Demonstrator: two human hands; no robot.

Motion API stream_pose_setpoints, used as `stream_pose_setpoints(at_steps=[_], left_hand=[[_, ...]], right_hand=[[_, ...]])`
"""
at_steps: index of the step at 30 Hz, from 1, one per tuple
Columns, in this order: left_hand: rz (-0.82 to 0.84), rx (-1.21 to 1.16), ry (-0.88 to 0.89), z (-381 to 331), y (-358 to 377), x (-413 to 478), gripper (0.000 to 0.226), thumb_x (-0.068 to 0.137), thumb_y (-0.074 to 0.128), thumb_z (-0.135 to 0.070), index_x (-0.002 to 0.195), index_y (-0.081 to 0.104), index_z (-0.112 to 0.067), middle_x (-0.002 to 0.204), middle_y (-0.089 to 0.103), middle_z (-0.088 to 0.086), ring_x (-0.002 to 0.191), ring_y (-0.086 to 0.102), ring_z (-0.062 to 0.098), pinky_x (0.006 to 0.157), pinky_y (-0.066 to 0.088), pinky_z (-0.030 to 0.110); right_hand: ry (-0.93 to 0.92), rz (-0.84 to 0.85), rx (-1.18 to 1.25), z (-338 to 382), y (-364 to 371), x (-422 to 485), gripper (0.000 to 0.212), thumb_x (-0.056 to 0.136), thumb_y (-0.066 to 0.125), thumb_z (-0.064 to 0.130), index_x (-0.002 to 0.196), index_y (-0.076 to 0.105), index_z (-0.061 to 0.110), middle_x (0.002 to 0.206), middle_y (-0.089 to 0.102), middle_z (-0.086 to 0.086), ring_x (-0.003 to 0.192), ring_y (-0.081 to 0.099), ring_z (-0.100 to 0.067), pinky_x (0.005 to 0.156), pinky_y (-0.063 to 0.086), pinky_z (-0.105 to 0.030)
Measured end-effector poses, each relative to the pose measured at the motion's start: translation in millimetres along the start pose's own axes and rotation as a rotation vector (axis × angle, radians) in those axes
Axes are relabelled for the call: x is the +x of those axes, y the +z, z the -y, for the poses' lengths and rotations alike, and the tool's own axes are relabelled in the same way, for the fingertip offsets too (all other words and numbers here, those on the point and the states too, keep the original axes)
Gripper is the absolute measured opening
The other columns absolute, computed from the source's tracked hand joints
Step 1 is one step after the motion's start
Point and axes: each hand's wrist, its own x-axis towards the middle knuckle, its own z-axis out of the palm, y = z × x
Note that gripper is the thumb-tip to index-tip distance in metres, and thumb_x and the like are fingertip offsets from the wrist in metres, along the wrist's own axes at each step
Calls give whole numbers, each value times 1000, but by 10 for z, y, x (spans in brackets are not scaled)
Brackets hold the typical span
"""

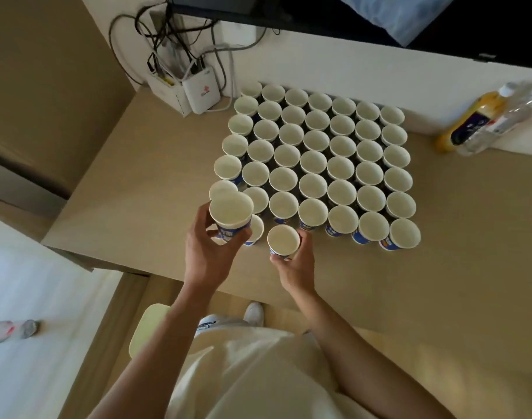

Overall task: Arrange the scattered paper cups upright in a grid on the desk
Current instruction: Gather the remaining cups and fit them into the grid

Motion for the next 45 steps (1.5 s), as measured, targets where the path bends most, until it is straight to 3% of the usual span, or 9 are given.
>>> stream_pose_setpoints(at_steps=[13,19,23,26,28,30,33,37,45], left_hand=[[99,-8,-2,104,-166,92,65,67,87,-30,126,59,-22,114,67,-15,105,65,11,88,58,35],[132,13,19,127,-160,95,65,69,88,-28,127,58,-22,116,67,-13,107,65,14,89,58,40],[157,10,24,102,-103,124,65,69,87,-34,127,58,-24,116,67,-13,107,65,13,88,59,39],[186,0,31,66,-22,126,66,69,87,-36,127,57,-25,115,67,-15,107,65,13,87,58,38],[222,1,34,48,62,122,67,69,87,-36,128,56,-26,114,66,-18,105,64,12,86,58,37],[269,10,47,16,180,129,70,66,86,-40,128,55,-28,115,65,-18,105,63,11,85,57,36],[346,35,80,-67,381,146,69,65,88,-40,122,53,-28,111,65,-19,102,62,5,80,53,29],[443,52,167,-158,605,150,67,67,94,-22,122,55,-18,105,64,-23,92,58,-10,72,44,8],[581,129,257,-121,738,219,80,63,94,-25,132,53,-20,120,66,-10,105,62,4,79,47,14]], right_hand=[[35,-87,-75,-133,233,160,69,67,81,9,126,49,22,121,58,2,105,60,-17,90,55,-45],[77,-89,14,-131,264,182,75,69,83,4,133,46,17,124,53,1,105,57,-11,88,59,-41],[191,-97,140,-176,187,105,90,70,84,1,145,36,14,138,46,-4,120,54,-12,91,56,-37],[238,-194,107,-168,0,-13,84,73,81,3,144,37,13,134,46,-7,121,51,-23,91,53,-41],[176,-290,94,-95,-163,-93,79,71,77,11,141,40,15,129,48,-4,115,53,-20,94,51,-50],[104,-333,120,87,-338,-120,74,68,73,17,137,45,18,124,54,-1,111,57,-17,90,51,-47],[83,-155,311,481,-600,-83,71,63,76,22,130,50,23,118,65,0,110,62,-14,86,48,-40],[31,186,409,795,-830,-51,85,61,81,31,139,48,20,130,65,3,125,59,-17,100,50,-39],[21,-16,376,749,-854,30,64,57,87,31,116,62,32,112,71,1,108,68,-21,89,59,-39]])
